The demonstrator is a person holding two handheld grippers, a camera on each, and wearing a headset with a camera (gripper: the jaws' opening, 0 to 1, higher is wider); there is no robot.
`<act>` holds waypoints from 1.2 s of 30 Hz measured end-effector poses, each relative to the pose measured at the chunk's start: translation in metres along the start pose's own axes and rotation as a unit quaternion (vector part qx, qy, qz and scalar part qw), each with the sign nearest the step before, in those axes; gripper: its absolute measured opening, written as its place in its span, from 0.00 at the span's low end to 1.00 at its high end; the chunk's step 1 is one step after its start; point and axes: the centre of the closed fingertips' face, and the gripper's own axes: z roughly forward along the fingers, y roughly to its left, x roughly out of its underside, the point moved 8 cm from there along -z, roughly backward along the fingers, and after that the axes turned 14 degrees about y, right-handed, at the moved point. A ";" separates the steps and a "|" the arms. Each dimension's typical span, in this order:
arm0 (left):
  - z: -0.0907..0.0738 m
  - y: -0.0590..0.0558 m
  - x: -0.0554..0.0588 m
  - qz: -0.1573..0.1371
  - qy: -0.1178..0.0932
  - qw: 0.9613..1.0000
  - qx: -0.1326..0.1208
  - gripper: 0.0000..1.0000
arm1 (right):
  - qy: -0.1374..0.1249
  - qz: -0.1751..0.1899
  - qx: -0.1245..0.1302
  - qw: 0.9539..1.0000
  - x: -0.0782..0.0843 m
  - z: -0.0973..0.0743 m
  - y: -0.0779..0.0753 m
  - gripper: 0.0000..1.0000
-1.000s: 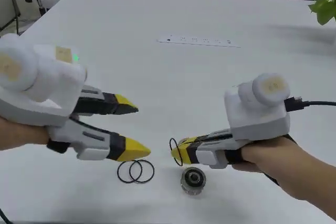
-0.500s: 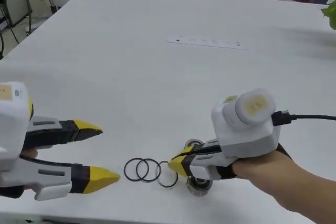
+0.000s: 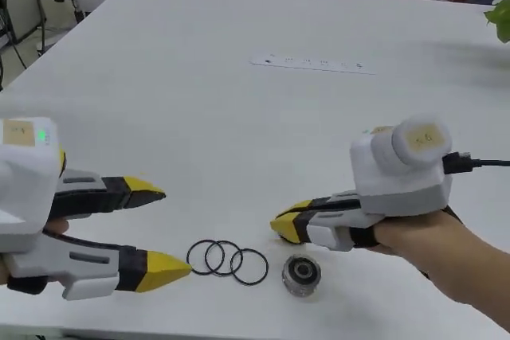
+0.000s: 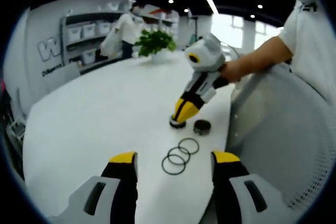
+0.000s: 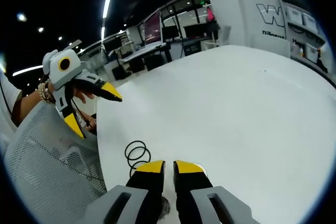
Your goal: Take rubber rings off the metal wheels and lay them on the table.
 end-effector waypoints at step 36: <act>0.116 0.002 -0.082 0.110 -0.019 0.992 0.050 0.42 | 0.050 0.010 -0.013 0.999 0.037 -0.009 -0.031 0.20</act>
